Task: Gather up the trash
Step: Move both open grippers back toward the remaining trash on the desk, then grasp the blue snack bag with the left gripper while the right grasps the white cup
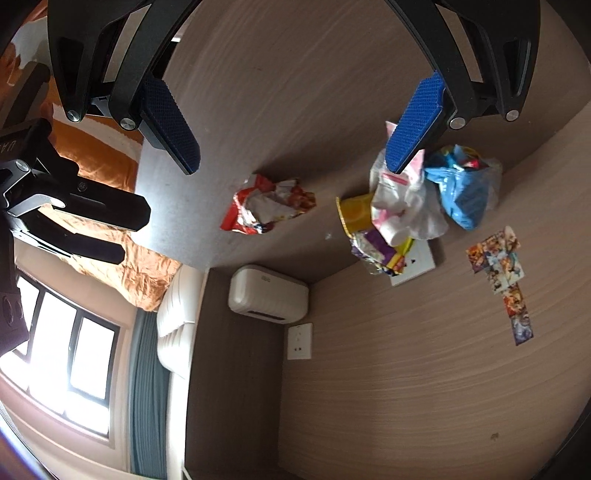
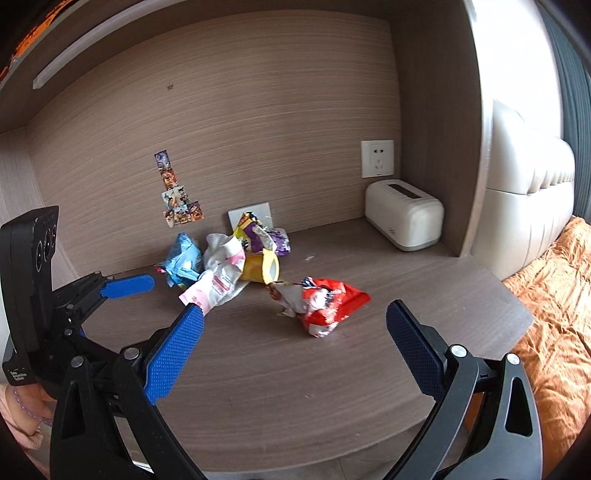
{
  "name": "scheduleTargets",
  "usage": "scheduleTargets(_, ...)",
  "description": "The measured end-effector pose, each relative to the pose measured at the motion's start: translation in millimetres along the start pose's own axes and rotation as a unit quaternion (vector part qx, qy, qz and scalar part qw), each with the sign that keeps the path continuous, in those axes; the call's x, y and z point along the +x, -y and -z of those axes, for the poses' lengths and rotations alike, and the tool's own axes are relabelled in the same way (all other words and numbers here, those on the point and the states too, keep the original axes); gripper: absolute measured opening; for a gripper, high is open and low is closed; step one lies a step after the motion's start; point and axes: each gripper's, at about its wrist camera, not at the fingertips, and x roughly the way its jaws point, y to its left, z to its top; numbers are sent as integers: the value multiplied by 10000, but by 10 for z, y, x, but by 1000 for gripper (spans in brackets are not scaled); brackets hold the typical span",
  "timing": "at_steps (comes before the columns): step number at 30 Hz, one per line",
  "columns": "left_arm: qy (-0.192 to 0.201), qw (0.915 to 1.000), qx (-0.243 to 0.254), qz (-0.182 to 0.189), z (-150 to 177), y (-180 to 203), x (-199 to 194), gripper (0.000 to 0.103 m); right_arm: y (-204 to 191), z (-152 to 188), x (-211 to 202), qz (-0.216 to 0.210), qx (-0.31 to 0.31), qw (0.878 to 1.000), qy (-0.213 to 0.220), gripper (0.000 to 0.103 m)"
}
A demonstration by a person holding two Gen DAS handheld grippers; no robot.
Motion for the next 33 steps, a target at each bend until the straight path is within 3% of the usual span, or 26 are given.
scheduleTargets(15, -123, 9949, -370, -934, -63, -1280, 308, 98, -671, -321, 1074, -285, -399, 9986, -174, 99)
scheduleTargets(20, -173, 9940, -345, -1023, -89, -1513, 519, 98, -795, -435, 1491, -316, -426, 9985, -161, 99)
scheduleTargets(28, -369, 9954, -191, -868, -61, -1647, 833, 97, -913, -484, 1997, -185, -513, 9979, -350, 99)
scheduleTargets(33, -572, 9956, -1, -742, -45, -1646, 1007, 85, -941, -467, 2229, -116, -593, 9966, -566, 73)
